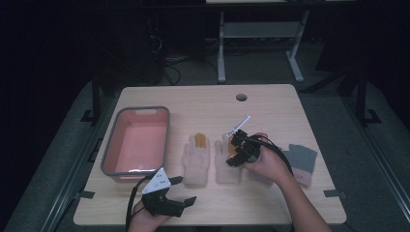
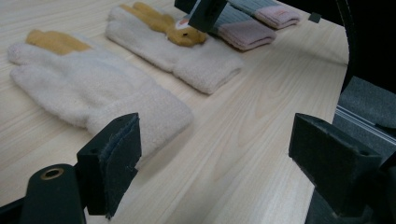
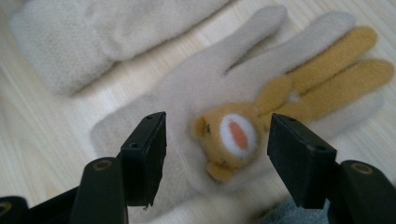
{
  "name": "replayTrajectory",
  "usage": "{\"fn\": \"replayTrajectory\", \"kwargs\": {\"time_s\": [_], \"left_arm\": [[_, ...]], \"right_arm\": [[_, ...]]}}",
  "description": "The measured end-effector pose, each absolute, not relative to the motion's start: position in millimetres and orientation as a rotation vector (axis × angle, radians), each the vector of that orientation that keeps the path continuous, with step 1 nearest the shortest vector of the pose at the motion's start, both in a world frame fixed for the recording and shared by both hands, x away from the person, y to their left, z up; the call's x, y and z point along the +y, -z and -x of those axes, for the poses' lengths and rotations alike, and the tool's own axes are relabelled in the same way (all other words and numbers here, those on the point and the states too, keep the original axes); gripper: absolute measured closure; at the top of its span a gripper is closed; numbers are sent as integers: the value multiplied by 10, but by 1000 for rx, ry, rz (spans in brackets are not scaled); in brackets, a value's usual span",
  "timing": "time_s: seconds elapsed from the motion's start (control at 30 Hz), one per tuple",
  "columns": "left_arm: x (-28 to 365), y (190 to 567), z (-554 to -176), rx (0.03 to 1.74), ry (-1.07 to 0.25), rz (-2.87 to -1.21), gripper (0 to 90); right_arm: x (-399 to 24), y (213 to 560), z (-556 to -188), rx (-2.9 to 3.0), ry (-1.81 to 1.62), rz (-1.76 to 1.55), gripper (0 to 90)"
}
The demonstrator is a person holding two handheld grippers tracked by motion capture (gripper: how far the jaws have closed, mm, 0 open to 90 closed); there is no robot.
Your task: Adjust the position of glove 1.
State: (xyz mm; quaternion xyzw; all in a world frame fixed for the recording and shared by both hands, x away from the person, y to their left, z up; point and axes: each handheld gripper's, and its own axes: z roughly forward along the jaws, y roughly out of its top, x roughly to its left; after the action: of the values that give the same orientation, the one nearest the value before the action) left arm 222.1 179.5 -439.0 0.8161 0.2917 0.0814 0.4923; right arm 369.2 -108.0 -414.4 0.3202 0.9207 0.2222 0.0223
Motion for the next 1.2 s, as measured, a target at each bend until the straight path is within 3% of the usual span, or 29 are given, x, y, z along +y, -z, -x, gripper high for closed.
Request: {"fn": "replayTrajectory", "kwargs": {"time_s": [0.23,0.4,0.53,1.2], "left_arm": [[1795,4388,-2220,701,-196,-1982,170],[1819,4380,-2223,710,-188,-1973,170],[1808,4390,-2231,714,-191,-1981,170],[1819,4396,-2238,718,-187,-1976,170]], "right_arm": [[-1026,4286,-3743,2866,-621,-1024,419],[-1008,4397,-3741,2830,-576,-1047,521],[-979,4400,-3706,2808,-542,-1044,548],[-966,4375,-3692,2807,-529,-1059,577]]}}
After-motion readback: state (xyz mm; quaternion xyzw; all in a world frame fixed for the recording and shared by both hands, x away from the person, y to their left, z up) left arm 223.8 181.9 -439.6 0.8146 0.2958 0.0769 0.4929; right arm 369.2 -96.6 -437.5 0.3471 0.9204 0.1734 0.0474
